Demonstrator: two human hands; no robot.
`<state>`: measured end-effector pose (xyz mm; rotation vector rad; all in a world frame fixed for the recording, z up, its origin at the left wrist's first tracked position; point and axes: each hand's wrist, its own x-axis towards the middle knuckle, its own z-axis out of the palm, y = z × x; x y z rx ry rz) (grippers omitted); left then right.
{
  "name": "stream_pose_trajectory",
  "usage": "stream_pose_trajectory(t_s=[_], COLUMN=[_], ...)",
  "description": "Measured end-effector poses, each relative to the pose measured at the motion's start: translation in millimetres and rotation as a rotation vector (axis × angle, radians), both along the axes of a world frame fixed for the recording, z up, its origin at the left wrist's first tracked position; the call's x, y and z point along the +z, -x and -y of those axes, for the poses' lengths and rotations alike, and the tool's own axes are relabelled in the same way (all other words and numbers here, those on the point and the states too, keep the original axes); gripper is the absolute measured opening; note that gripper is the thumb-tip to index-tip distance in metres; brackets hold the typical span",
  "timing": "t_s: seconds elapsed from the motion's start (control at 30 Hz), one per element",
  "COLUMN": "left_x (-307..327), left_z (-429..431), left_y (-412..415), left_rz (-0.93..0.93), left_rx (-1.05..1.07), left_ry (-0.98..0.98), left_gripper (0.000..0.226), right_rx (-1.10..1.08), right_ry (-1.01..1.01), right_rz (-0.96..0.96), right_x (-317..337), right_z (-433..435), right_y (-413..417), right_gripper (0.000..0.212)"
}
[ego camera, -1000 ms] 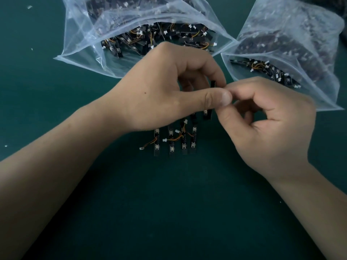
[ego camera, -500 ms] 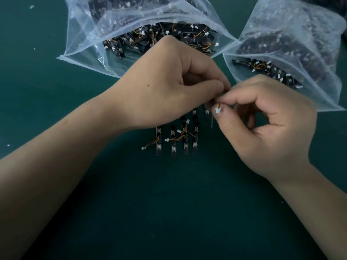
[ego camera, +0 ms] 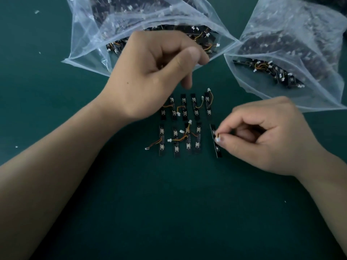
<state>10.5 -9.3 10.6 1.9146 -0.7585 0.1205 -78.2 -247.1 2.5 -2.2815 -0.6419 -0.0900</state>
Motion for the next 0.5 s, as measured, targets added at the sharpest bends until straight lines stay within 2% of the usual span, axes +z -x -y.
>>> stream_pose_trajectory(t_s=[0.2,0.5], left_x=[-6.1,-5.2], left_z=[0.2,0.0], left_y=[-0.1,1.6], left_rz=[0.103,0.111], left_rx=[0.106,0.158], left_ry=[0.036,0.046], left_gripper=[0.024,0.026], right_rx=[-0.023,0.016], right_ry=[0.052,0.073], right_rz=[0.026,0.037], right_x=[0.0,-2.7], right_z=[-3.7,-5.0], right_y=[0.1,-1.8], right_gripper=[0.013,0.009])
